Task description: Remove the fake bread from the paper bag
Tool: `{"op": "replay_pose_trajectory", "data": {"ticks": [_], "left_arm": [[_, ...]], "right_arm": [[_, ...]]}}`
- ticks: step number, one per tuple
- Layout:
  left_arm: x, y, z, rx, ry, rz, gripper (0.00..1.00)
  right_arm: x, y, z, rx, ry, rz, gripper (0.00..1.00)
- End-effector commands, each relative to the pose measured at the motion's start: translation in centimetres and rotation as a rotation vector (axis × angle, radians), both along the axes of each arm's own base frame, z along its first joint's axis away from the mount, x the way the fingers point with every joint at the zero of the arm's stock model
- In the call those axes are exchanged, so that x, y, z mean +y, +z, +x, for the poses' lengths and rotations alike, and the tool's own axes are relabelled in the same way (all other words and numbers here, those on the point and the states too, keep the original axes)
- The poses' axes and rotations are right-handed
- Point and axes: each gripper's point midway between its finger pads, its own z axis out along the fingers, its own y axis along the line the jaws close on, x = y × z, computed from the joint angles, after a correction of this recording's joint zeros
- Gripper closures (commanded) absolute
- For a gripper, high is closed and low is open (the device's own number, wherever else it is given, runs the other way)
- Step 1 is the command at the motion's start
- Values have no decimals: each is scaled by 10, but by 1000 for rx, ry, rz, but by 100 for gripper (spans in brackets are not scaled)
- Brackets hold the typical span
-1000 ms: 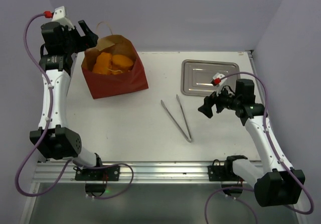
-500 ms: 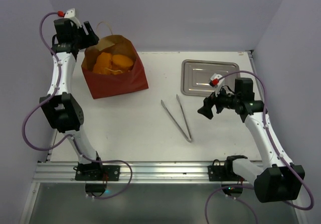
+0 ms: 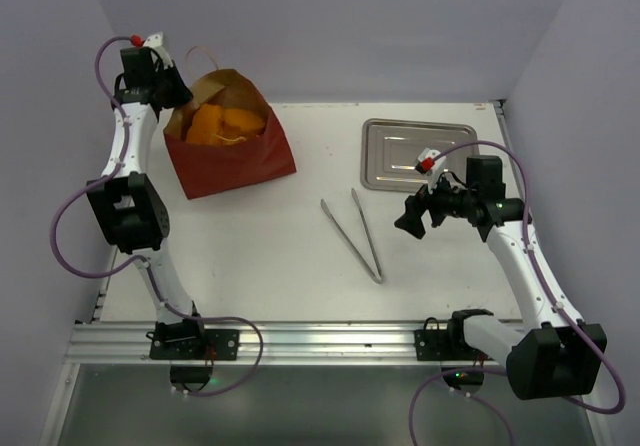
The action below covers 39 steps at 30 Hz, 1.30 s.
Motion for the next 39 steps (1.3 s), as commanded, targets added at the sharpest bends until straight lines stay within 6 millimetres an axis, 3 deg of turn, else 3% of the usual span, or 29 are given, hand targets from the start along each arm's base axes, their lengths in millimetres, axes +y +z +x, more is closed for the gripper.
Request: {"op": "replay_pose_trajectory", "data": {"ticks": [1,2,3,5,8,11,14,15,18,19,21,25,29,30,39], "left_arm": [[-2,39,-16,-63,-13,-5,94],[-6,37,-21,-54,-15,-24,98],[-8,48,-28,-71,-12,-31,100],[-13,45,-37,-57,-12,-57,100],[-19,65,-57,-97,-8,-84,100],[-28,70,-83,-116,-9,-114,100],[-39,70,-111,-128,-20,-152,100],[-44,62,-125,-117,-24,-165,100],[-53,60,-145,-138,-49,-188,100],[-55,42,-152,-103,-45,-202,99],[-61,46,-160,-136,-67,-212,97],[-64,40,-161,-127,-95,-209,78],[-59,49,-149,-135,-108,-168,57],[-57,43,-143,-117,-102,-162,52],[-30,28,-108,-37,-15,-93,45]], "right_arm": [[0,19,6,-74,8,-8,1],[-1,19,6,-77,4,-8,1],[-1,19,6,-79,3,-7,1],[-1,21,6,-89,1,-4,1],[0,23,4,-91,5,2,1],[1,23,4,-90,5,4,1],[1,24,3,-90,9,10,1],[2,23,3,-86,10,13,1],[3,23,2,-83,14,17,1],[3,22,2,-80,14,18,1],[2,21,3,-78,8,14,1],[1,19,4,-72,6,9,1],[1,17,4,-66,2,4,1],[0,16,5,-63,0,4,1],[0,12,6,-53,-1,5,1]]}}
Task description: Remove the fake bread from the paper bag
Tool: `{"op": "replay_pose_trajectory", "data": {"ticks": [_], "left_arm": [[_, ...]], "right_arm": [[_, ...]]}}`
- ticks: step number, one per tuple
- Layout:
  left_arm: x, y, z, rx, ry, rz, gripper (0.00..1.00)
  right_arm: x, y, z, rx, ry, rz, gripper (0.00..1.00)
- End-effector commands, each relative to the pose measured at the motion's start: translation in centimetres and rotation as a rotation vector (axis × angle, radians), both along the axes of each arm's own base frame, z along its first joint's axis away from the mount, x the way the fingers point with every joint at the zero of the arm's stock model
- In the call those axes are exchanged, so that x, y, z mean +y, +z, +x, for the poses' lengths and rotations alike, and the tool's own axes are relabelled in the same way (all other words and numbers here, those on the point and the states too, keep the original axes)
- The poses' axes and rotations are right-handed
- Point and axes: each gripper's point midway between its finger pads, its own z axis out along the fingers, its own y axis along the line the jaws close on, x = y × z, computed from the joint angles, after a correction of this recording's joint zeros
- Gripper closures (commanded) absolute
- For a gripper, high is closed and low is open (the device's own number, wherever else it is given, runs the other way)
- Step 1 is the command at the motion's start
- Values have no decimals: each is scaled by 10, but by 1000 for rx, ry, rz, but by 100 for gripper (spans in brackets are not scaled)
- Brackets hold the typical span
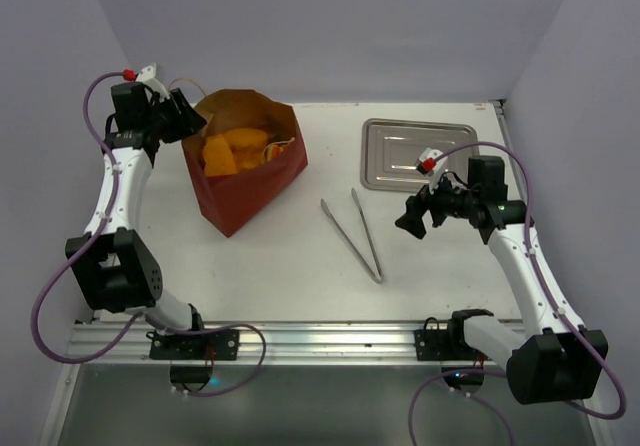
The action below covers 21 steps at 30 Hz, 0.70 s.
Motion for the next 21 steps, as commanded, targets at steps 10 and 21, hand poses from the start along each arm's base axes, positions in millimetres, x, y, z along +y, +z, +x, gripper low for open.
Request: {"op": "replay_pose_trajectory", "data": {"ticks": [10,21], "left_arm": [[21,13,37,0,-14,115,30],[3,-9,54,46,-151,47,48]], "right_arm": [[1,5,8,-23,2,6,1],[2,6,5,-21,13,10,1]]}}
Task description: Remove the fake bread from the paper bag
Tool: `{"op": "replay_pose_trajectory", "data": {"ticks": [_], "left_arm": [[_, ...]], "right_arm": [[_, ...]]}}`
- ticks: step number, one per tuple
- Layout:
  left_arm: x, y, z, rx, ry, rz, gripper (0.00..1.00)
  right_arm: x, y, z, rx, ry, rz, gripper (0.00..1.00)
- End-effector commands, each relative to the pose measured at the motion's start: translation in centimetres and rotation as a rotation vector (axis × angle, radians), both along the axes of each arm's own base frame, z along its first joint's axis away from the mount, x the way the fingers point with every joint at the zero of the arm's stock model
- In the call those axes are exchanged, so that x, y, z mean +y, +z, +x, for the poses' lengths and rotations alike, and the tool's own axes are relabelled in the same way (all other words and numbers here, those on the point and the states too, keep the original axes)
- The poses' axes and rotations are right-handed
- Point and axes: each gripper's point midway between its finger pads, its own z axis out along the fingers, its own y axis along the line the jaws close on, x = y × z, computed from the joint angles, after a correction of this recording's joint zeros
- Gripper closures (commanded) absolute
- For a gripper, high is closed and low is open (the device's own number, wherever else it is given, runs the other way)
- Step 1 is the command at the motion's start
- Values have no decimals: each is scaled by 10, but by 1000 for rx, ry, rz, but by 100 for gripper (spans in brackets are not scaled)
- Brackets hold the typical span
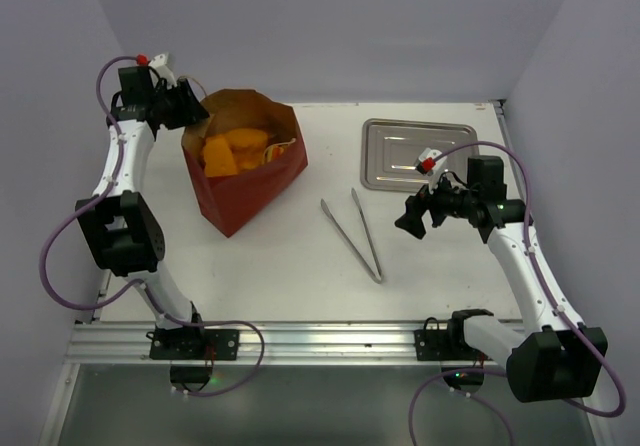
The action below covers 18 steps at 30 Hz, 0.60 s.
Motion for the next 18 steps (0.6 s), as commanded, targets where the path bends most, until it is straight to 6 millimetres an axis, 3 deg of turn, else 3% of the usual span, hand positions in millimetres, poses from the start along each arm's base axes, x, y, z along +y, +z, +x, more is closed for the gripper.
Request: {"op": "replay_pose_trajectory", "data": {"ticks": [1,4,7,8,11,14,16,18], "left_arm": [[-8,8,0,-15,-73,-19,49],[-8,2,-1,-4,-86,-14,59],[-11,5,0,-12,-95,-23,85],[-11,12,-1,-26,-95,-26,98],[-17,41,-5,-89,-112,-37,100],[-21,72,-12,-158,-116,-46,100],[-27,95,-19,-214,-122,-68,100],[-29,107,-21,-252,-120,-81,100]], "right_arm": [[3,9,4,-32,18,13,1],[8,13,-3,-31,63,33,1],[22,25,-22,-39,180,91,1],[24,30,-26,-31,189,111,1],[28,39,-28,-4,189,141,1],[35,33,-38,68,263,157,1],[44,16,-44,171,282,117,4],[52,4,-33,167,250,42,9]]}}
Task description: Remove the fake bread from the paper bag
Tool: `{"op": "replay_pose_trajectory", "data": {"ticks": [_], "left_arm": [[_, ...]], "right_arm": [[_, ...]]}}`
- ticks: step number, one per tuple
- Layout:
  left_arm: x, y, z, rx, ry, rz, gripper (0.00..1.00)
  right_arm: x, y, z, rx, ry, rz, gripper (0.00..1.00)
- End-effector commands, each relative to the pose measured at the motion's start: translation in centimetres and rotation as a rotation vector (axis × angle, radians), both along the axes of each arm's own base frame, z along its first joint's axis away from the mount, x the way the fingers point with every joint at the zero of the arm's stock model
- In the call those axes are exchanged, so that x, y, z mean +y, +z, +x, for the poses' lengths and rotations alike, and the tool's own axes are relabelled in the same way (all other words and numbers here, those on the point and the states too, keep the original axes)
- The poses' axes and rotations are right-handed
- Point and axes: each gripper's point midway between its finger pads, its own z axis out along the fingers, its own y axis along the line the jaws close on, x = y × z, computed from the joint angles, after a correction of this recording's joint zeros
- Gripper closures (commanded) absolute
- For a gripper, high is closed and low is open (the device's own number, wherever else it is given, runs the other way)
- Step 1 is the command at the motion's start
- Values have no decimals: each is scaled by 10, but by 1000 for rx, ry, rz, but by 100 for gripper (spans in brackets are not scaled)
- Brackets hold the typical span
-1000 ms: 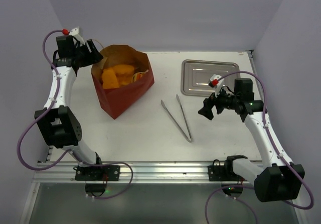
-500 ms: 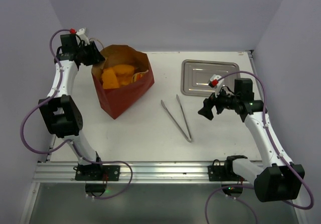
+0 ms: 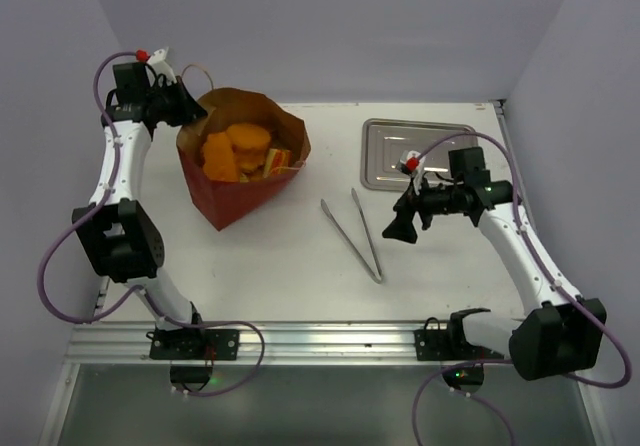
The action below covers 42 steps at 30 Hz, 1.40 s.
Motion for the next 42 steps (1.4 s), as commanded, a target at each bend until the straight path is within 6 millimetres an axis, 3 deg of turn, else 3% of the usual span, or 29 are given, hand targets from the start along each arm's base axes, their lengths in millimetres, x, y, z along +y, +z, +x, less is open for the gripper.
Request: {"op": "replay_pose_trajectory", "data": {"ticks": [1,4,5,7,9,12,17,21,27,33,37,42], "left_arm": [[-12,98,-10,-250,-15,-45,100],[-18,121,-19,-298,-17,-93,100],[-20,129,-23,-317,-18,-107,100],[-25,128,-27,-326,-11,-149,100],[-24,138,-33,-368,5,-152,100],[-22,129,-37,-357,41,-168,100],[-17,98,-39,-295,91,-168,100],[-17,79,-42,-266,97,-171,100],[-19,58,-46,-233,95,-174,100],[-21,56,-50,-230,92,-183,100],[-23,51,-56,-222,85,-189,100],[-25,45,-61,-212,77,-195,100]], "right_arm": [[17,-21,2,18,0,-147,10],[33,-30,14,-14,-79,-205,9],[28,-38,24,-30,-151,-265,8],[39,-38,33,-102,-186,-293,6],[34,-46,49,-131,-322,-344,3],[41,-64,49,-113,-388,-380,1],[62,-97,34,-81,-341,-426,1],[50,-125,44,-83,-391,-567,1],[52,-131,39,-54,-373,-570,1],[59,-140,23,21,-303,-558,1],[49,-154,28,34,-343,-631,1],[53,-163,26,75,-328,-649,2]]}}
